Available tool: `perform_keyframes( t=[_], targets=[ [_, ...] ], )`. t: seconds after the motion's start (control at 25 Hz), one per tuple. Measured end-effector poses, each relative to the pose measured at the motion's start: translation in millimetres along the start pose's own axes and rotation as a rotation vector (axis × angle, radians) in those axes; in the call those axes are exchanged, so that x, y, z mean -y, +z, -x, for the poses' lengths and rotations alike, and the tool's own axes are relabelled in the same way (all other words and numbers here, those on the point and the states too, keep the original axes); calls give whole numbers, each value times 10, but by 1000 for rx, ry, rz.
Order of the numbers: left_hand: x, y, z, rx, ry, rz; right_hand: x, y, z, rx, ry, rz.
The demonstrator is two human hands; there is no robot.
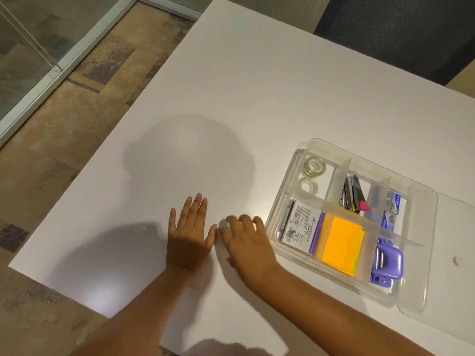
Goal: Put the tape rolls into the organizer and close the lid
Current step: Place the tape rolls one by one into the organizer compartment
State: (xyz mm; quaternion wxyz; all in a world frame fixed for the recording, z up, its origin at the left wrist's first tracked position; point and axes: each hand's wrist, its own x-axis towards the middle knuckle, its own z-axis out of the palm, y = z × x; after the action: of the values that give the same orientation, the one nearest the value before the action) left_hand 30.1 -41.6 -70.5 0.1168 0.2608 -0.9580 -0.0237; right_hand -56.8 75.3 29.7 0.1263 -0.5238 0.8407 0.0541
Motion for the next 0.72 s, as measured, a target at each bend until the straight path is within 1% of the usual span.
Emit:
perform_keyframes(
  t=[0.08,0.12,0.2,0.32,0.4,0.48,0.56,0.64,0.72],
  targets=[
    [10,15,4,-15,19,-17,16,148,-54,129,-46,-59],
    [10,20,8,-21,20,-18,-7,187,-95,149,-42,-69],
    [6,23,6,-29,10,-5,-58,202,-158,126,-35,-53],
    [8,18,7,-28,1,14,-127,81,-176,133,-28,-143],
    [1,16,8,-29,-10,24,-251,-111,-194,14,43,-289],
    [-2,21,12,-25,-26,38,-510,-310,-234,-177,216,-519],
    [-6,20,24,-18,-29,49,-870,-471,-248,-307,462,-701],
    [1,19,19,-18,-26,48,-1249,-501,-240,-370,701,-770],
    [0,17,21,-19,-24,49,-1499,-425,-217,-377,866,-793]
  ],
)
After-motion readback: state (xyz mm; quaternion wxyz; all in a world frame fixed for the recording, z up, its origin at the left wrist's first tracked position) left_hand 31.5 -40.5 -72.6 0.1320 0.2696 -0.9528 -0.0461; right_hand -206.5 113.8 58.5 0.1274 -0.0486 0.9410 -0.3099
